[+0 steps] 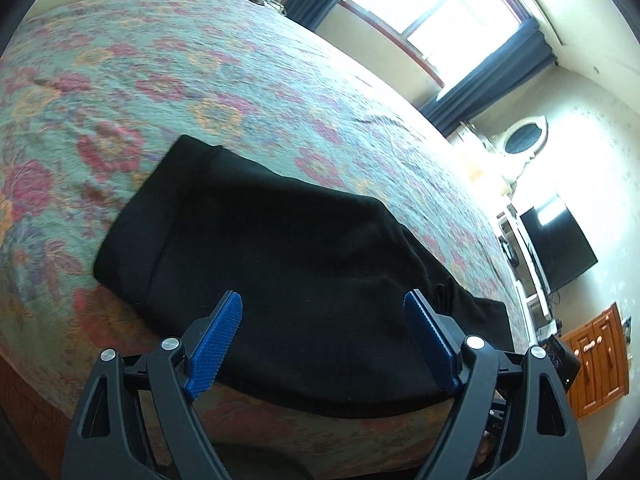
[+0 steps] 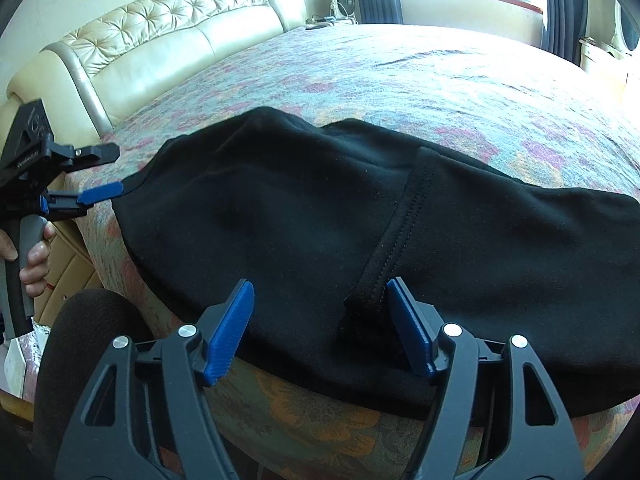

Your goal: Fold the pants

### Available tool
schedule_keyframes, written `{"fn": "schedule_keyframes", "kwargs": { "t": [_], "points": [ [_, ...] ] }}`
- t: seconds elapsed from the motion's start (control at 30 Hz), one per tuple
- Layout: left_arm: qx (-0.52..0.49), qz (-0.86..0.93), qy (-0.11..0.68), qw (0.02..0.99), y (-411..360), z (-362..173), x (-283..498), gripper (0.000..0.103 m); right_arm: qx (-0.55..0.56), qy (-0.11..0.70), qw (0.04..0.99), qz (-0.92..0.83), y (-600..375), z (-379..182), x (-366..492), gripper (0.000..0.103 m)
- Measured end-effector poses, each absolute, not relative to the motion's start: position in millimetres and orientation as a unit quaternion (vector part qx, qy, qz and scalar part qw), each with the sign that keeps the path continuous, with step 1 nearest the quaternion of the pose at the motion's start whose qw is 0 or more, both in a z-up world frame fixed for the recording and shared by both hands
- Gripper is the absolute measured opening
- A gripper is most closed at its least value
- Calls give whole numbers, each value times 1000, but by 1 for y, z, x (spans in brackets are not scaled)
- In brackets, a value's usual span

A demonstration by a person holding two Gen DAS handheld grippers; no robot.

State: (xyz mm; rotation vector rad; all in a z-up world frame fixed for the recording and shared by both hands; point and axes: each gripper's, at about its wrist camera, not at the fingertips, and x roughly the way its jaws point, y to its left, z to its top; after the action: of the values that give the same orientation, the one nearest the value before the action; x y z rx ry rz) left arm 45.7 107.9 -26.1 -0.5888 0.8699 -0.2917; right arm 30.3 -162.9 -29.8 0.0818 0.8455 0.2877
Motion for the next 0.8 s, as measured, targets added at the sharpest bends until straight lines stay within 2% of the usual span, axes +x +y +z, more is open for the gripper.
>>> {"fn": "schedule_keyframes", "kwargs": {
  "t": [0.2, 0.47, 0.8],
  "points": [
    [-374, -103, 403, 829, 169, -45, 33, 82, 79, 350, 920, 156, -167, -3, 21, 70],
    [-485, -96, 403, 770, 202, -86, 30, 82, 106, 356, 913, 167, -162, 0, 25, 70],
    [-506, -113, 379, 767, 204, -98, 50, 82, 145, 381, 898, 165, -170, -21, 30, 70]
  ]
}}
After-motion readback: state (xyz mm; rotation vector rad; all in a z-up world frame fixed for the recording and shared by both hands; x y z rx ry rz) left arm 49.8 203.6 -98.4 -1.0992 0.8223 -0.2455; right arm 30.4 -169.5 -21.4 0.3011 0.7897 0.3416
